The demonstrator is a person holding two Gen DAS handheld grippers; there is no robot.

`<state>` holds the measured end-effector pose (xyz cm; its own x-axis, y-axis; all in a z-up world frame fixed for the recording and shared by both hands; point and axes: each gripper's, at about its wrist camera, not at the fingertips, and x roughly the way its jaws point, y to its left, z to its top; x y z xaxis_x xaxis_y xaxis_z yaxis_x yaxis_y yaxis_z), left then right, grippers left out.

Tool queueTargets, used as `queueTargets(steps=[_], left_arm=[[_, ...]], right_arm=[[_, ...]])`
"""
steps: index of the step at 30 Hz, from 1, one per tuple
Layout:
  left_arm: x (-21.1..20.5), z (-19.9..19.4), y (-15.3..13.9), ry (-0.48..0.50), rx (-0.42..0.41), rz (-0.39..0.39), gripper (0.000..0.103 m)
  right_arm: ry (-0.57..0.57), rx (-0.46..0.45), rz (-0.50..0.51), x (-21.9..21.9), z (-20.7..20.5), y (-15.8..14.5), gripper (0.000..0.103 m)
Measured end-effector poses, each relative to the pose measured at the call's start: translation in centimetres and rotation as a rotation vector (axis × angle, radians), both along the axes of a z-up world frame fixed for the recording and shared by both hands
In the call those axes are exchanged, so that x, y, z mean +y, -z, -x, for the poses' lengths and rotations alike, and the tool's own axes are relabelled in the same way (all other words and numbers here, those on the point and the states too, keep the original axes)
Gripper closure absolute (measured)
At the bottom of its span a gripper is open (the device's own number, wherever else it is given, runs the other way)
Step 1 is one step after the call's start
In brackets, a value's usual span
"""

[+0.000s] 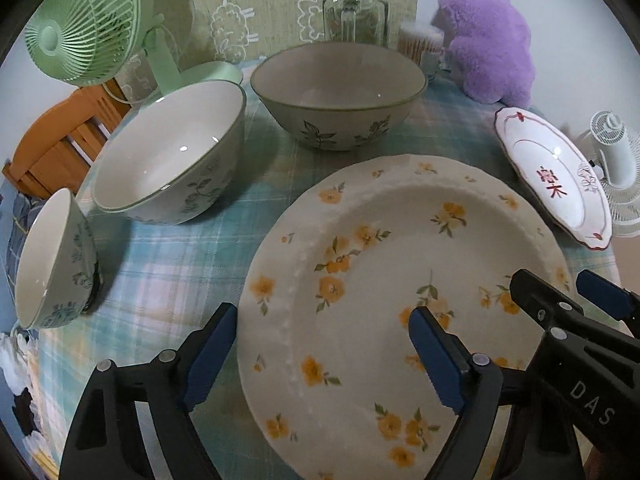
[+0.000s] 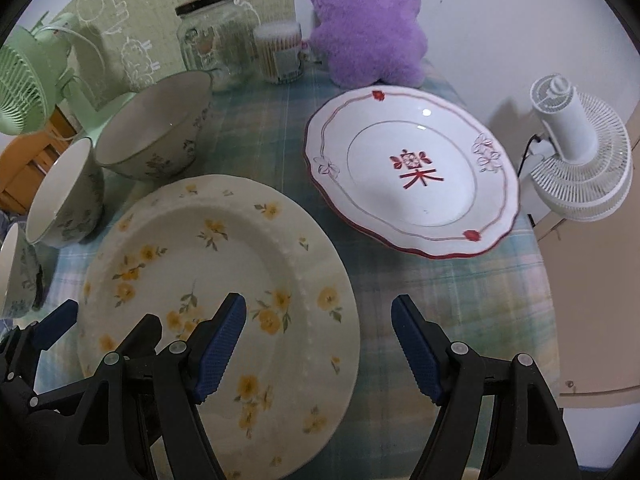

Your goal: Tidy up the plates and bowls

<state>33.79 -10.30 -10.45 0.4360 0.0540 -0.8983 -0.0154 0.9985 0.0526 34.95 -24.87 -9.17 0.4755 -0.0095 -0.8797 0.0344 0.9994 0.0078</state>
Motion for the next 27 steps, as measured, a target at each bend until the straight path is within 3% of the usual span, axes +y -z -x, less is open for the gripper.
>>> queueTargets(steps=[5, 15, 27], left_arm=[[0.0, -0.1, 0.7, -0.002, 0.009, -0.004, 0.020], [0.8, 1.2, 0.7, 0.002, 0.011, -0.001, 0.022], [4.1, 5.0, 1.0, -0.028, 0.041, 0.010, 0.022]], right_arm=[[-0.035, 0.034, -0.033, 0.5, -0.7, 0.9, 0.036], [-0.022, 0.035, -0.019, 1.2, -0.1, 1.1, 0.037], [-0.080, 0.071, -0.020, 4.4, 3.5, 1.3, 0.037]])
